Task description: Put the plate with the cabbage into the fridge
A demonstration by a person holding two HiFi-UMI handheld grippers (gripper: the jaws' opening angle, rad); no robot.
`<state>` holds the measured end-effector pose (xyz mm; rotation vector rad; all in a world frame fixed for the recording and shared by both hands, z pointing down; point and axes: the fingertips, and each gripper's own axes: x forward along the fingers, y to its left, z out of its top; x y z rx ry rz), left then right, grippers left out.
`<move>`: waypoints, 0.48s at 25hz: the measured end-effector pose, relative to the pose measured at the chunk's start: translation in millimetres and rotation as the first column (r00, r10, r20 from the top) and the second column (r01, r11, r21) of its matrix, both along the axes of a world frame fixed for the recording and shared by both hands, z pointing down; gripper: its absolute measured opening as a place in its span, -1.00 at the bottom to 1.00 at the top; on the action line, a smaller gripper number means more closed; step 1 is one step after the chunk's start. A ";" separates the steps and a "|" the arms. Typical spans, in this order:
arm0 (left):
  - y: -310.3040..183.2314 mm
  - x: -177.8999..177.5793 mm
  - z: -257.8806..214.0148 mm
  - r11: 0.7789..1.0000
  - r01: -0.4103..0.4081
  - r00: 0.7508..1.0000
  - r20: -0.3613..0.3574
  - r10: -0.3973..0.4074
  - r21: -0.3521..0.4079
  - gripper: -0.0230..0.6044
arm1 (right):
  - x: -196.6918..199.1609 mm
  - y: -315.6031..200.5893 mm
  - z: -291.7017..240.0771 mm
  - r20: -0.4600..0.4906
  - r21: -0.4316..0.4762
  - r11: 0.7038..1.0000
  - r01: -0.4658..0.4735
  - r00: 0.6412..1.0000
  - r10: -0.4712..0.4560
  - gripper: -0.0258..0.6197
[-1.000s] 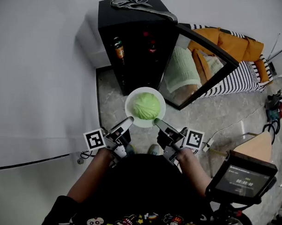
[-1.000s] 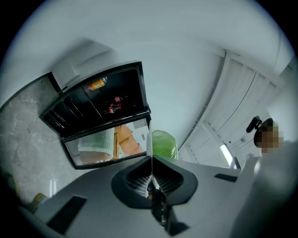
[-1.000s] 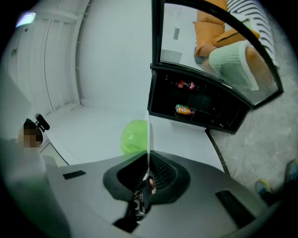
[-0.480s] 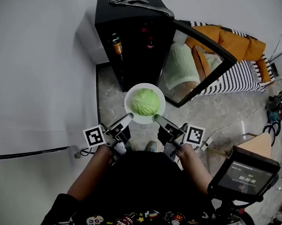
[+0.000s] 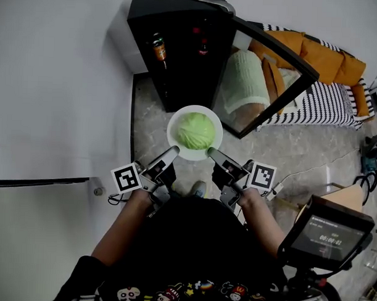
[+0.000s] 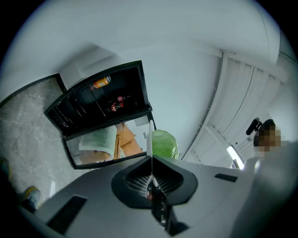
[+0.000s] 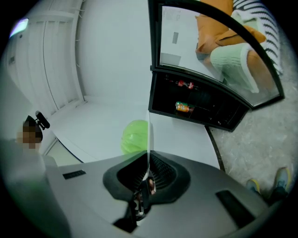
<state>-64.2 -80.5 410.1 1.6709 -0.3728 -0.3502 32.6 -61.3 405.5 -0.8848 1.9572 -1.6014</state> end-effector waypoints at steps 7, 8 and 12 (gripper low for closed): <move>9.1 8.6 4.2 0.999 0.030 1.000 0.000 -0.030 -0.012 -0.89 | 8.1 6.7 4.3 0.012 -0.007 1.000 0.021 1.000 -0.021 -0.86; 9.3 8.2 4.5 0.999 0.032 0.999 0.000 -0.032 -0.013 -0.89 | 7.9 7.0 4.4 0.009 -0.008 1.000 0.022 1.000 -0.022 -0.86; 8.3 9.2 5.1 0.999 0.035 0.999 -0.008 -0.035 -0.011 -0.89 | 8.4 6.3 5.6 0.008 -0.016 1.000 0.022 1.000 -0.022 -0.86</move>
